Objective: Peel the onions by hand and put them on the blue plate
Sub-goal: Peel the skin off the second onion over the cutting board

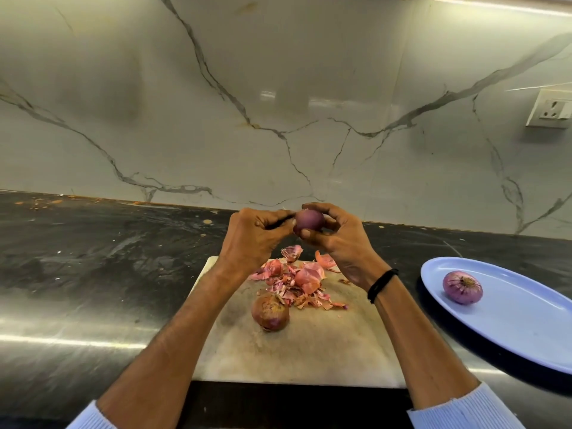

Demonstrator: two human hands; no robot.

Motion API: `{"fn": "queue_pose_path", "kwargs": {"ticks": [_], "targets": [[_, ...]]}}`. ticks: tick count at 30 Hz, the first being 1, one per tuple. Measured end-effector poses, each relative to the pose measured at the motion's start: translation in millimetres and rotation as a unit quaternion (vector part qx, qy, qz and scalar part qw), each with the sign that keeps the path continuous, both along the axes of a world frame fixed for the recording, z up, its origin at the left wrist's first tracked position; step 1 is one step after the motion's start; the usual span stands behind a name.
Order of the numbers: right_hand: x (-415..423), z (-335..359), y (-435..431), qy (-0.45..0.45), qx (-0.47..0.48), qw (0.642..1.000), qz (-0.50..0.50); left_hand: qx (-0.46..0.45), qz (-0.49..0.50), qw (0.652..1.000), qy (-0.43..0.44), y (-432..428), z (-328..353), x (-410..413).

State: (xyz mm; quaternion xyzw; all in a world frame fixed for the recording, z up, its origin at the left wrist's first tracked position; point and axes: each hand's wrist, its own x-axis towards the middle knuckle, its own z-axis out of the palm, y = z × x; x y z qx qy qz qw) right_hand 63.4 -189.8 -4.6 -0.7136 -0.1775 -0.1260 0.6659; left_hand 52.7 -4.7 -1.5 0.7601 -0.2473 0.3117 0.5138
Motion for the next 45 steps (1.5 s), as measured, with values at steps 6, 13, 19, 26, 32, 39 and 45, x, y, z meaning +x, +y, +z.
{"fn": "queue_pose_path", "kwargs": {"ticks": [6, 13, 19, 26, 32, 39, 45], "targets": [[-1, 1, 0, 0.004, -0.013, 1.0, -0.009, 0.033, 0.008, 0.999, -0.029, 1, 0, -1], [-1, 0, 1, -0.003, -0.036, 0.999, -0.013, 0.055, 0.024, 0.996, -0.065, 1, 0, -3], [-2, -2, 5, -0.014, -0.063, 0.998, -0.006, 0.113, 0.066, 0.988, -0.081, 0, -6, 2], [-1, -4, 5, -0.013, -0.051, 0.998, 0.018, 0.013, 0.077, 0.997, 0.018, -1, 1, -3], [-2, -2, 5, -0.007, -0.029, 0.999, 0.032, -0.114, 0.029, 0.981, 0.151, 2, 6, 0], [0, -1, 5, -0.011, -0.025, 1.0, 0.015, -0.073, -0.036, 0.98, 0.184, 4, 2, 3], [1, -3, 8, -0.019, -0.037, 0.999, 0.015, -0.115, -0.08, 0.965, 0.221, 3, 4, -2]]}}
